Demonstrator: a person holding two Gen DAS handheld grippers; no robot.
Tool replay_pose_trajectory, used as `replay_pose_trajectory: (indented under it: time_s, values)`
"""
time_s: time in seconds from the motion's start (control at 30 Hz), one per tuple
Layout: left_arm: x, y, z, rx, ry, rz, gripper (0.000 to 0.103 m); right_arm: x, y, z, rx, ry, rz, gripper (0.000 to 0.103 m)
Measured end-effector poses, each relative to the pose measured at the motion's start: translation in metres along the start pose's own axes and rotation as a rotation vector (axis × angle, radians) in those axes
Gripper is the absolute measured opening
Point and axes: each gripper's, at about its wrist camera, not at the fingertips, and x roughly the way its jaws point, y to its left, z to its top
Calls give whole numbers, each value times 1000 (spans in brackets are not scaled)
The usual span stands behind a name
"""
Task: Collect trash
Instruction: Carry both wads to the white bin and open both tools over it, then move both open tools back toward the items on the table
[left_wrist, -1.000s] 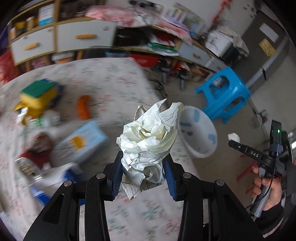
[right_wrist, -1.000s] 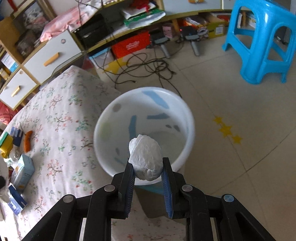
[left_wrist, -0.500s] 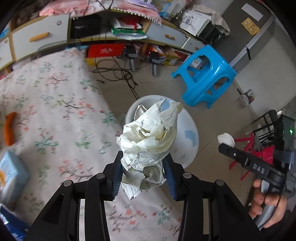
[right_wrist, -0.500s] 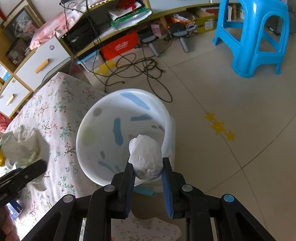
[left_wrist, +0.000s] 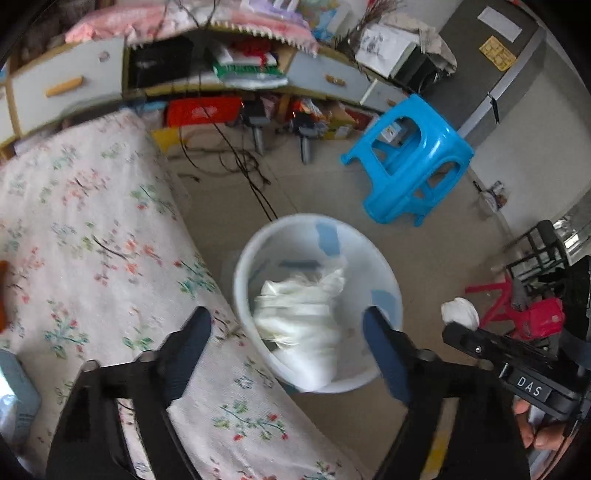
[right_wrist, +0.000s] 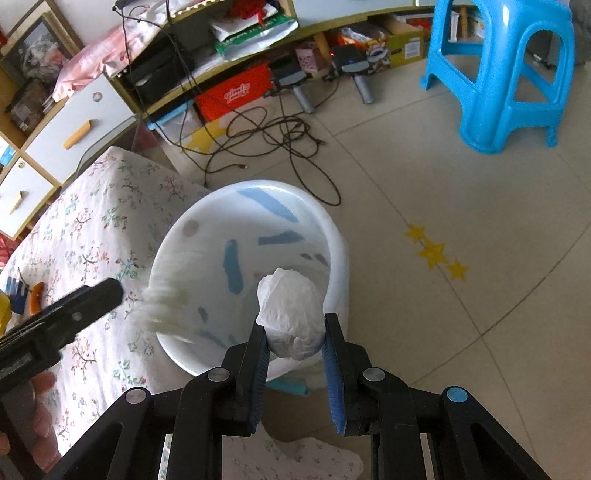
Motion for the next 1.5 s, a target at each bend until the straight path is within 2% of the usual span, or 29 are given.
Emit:
replay_pose_trajectory:
  time_s: [0.3,0.43,0.47,0.57,0.6,0.87,1.17,1.33,1.4,1.5]
  values:
    - [-29,10,-17,50,-14,98,88,8,11,4,-15,7,-11,25]
    - [-51,23,-29,44,-30,139,91,11,19,7,-24,1,-11,28]
    - [-57,26,-32,44,-37,146,92,12,21,8,-21,-5,-13,34]
    - [-76,31,-40,46,-65,162,96,12,25,9,-5,-13,-14,66]
    - [-81,34,-41,45,-70,167,98,11,26,9,-1,-19,-16,67]
    - [-124,57,-61,22,-100,191,98,2,46,4,-18,-30,-28,68]
    - [-172,104,-96,-55,-96,258,98,-18,83,-13,-44,-47,32,73]
    - [-206,141,-116,-118,-108,349,98,-25,113,-22,-81,-59,59,75]
    - [-218,161,-124,-164,-106,395,98,-26,130,-27,-110,-63,66,76]
    - [-235,194,-137,-250,-108,419,98,-24,151,-34,-145,-57,75,77]
